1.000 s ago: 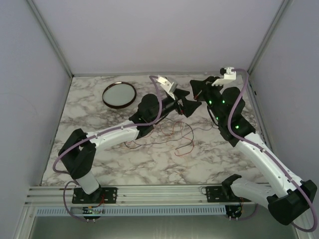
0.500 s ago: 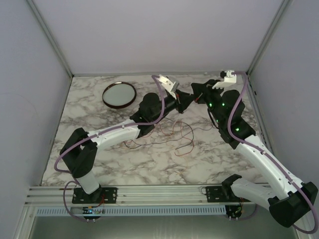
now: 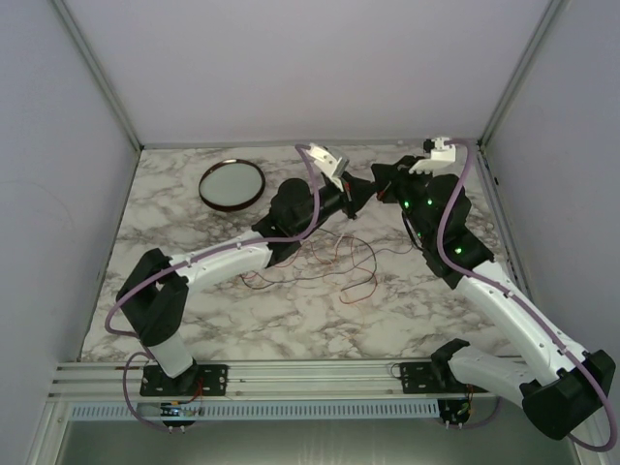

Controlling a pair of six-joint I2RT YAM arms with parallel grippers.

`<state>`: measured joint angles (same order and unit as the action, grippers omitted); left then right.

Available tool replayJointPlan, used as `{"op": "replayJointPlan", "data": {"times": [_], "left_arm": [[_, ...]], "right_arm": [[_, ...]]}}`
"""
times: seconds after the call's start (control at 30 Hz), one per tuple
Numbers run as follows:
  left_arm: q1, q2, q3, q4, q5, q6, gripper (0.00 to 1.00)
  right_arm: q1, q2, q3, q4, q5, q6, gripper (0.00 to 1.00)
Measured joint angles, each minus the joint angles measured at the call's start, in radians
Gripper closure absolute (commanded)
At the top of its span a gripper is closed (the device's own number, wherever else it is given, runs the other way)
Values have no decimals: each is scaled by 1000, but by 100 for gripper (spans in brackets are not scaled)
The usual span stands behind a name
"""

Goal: Zip-tie the wires
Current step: Pick up the ribbon at the center of the board.

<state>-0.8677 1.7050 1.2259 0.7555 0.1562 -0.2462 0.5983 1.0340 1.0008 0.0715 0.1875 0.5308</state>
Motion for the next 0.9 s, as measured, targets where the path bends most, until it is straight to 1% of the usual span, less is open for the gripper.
{"op": "replayJointPlan", "data": {"times": [0.1, 0.23, 0.4, 0.43, 0.47, 0.53, 0.7, 0.9], "left_arm": [[0, 0, 3, -1, 1, 3, 100], [0, 0, -5, 6, -3, -14, 100], [11, -22, -98, 51, -13, -74, 100], [14, -29, -121, 61, -14, -89, 100], [19, -37, -146, 69, -16, -105, 100], [24, -57, -184, 78, -17, -127, 100], [30, -148, -250, 96, -16, -175, 100], [30, -296, -331, 187, 1, -231, 100]], "right_arm": [[0, 0, -1, 1, 2, -10, 100], [0, -7, -6, 3, 2, -43, 82], [0, -61, -18, 7, -3, -106, 45], [0, -75, -18, 11, -10, -121, 40], [0, -90, -18, 17, -22, -135, 38], [-2, -126, -24, 34, -50, -167, 35], [-23, -196, -54, 68, -142, -207, 33], [-78, -192, -80, 71, -309, -176, 33]]}}
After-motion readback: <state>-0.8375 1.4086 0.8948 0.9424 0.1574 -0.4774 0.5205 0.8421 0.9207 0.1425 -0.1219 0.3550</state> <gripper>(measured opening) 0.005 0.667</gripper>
